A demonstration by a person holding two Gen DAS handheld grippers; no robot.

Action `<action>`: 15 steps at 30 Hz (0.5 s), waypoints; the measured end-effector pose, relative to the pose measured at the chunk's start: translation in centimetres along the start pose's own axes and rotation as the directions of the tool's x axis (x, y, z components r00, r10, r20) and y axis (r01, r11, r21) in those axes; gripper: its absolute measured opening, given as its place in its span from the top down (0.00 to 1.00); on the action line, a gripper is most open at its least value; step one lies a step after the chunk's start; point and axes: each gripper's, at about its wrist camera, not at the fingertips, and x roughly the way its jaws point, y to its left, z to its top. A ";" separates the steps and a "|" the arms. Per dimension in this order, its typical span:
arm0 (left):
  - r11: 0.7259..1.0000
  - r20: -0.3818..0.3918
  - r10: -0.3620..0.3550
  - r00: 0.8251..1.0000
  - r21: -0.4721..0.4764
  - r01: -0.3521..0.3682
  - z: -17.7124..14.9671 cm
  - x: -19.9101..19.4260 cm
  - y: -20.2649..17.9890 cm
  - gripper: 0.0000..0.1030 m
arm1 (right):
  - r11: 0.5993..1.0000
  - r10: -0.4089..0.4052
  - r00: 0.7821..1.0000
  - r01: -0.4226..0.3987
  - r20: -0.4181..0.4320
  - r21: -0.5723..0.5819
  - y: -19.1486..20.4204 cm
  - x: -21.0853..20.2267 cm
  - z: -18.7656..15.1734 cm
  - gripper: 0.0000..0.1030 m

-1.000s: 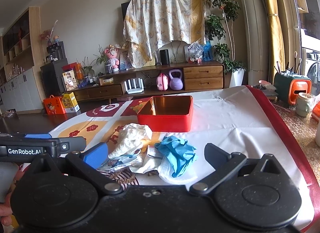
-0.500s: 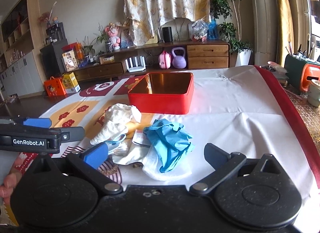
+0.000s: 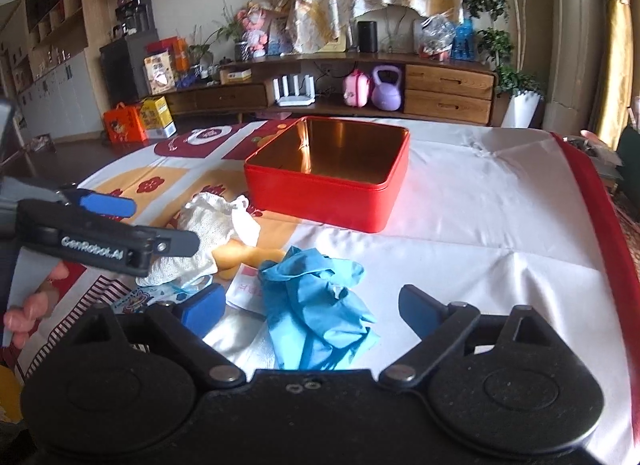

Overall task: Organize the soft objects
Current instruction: 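Grasp the white mesh cloth with the left gripper while the right gripper grasps the blue gloves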

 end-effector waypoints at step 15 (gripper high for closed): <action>0.996 -0.129 -0.045 0.991 -0.086 0.035 0.8 6.3 1.9 0.15 | 0.998 0.058 0.995 -0.054 -0.087 0.039 -2.1 5.2 1.3 0.52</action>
